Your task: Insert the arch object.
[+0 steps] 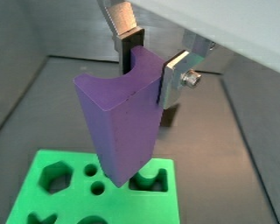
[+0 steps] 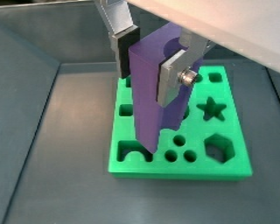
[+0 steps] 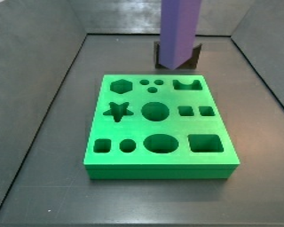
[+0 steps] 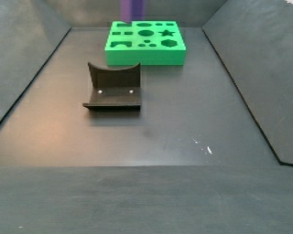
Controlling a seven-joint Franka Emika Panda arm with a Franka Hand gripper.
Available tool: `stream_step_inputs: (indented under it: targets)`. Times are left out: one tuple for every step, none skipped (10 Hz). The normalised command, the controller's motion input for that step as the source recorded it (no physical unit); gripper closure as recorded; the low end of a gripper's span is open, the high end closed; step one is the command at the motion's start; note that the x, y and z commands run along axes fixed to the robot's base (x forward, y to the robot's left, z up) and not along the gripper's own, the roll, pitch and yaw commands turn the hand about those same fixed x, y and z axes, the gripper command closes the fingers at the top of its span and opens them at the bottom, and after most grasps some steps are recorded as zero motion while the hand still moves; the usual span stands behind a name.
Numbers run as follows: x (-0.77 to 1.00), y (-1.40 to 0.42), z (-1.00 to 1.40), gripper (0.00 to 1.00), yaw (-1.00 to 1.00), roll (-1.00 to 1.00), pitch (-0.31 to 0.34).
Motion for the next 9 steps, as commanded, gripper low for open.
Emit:
stream_step_inputs:
  targets:
    - [0.24,0.03,-0.18,1.0,-0.89,0.15,-0.026]
    - [0.27,0.02,-0.21,1.0,-0.87,0.17,-0.024]
    - [0.44,0.0,-0.38,1.0,-0.75,0.3,-0.017]
    - [0.42,0.0,-0.3,1.0,-0.77,0.23,-0.034]
    - [0.36,0.08,-0.07,1.0,-0.81,0.05,-0.076]
    - [0.23,0.09,0.0,1.0,-0.9,0.0,-0.051]
    - [0.26,0.0,0.02,1.0,-0.84,-0.01,0.0]
    - [0.16,0.0,0.12,1.0,-0.89,-0.07,0.009]
    - [0.0,0.0,0.0,1.0,-1.0,-0.03,0.007]
